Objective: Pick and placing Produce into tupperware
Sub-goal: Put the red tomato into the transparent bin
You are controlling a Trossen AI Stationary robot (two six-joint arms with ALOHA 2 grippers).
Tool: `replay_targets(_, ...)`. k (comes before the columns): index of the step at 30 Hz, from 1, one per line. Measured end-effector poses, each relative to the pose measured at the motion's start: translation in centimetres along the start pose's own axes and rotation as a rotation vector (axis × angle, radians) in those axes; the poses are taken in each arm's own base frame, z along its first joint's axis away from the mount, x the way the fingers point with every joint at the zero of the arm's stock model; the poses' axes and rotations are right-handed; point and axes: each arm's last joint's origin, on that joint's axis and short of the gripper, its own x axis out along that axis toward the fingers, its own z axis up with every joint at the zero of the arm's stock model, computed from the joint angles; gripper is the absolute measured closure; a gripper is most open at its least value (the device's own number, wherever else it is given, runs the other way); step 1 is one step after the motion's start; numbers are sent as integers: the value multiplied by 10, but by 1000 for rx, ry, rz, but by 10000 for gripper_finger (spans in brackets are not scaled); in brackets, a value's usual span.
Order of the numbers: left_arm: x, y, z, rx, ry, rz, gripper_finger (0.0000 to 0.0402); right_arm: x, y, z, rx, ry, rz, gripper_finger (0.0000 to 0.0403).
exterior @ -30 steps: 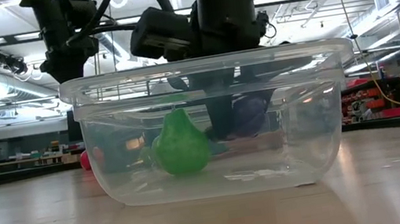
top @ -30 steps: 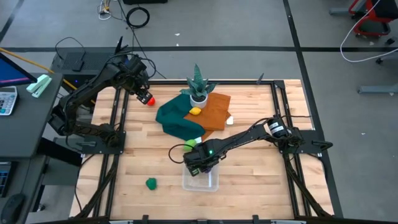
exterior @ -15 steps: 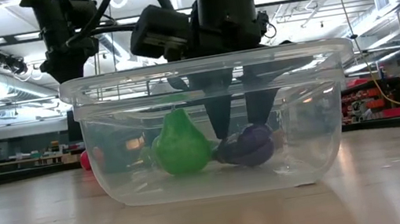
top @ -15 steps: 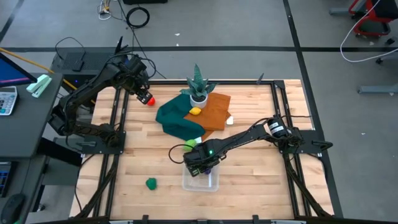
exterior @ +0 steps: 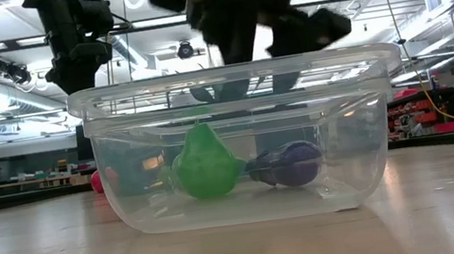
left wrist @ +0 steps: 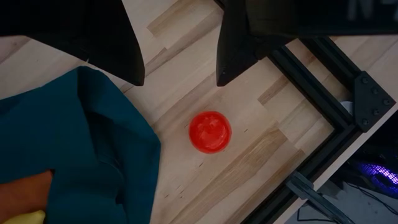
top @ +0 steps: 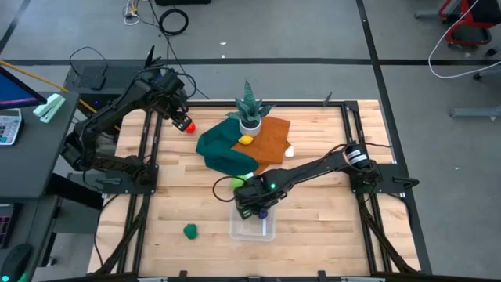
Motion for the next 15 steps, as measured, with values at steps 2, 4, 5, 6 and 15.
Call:
replay_targets(2, 0, 0, 0, 0, 0, 0, 192, -11, -1, -2, 3, -15, 17, 262)
replay_targets(4, 0, 0, 0, 1, 0, 0, 192, -23, -3, -4, 4, -40, 29, 262)
replay_targets(5, 0, 0, 0, 2, -1, 0, 192, -31, -4, -5, 3, -52, 38, 262)
replay_targets(6, 0, 0, 0, 3, 0, -1, 193, -38, -6, -6, 8, -69, 43, 262)
replay_targets(15, 16, 3, -3, -2, 2, -43, 194, -100, -53, -22, 99, -147, -189, 262)
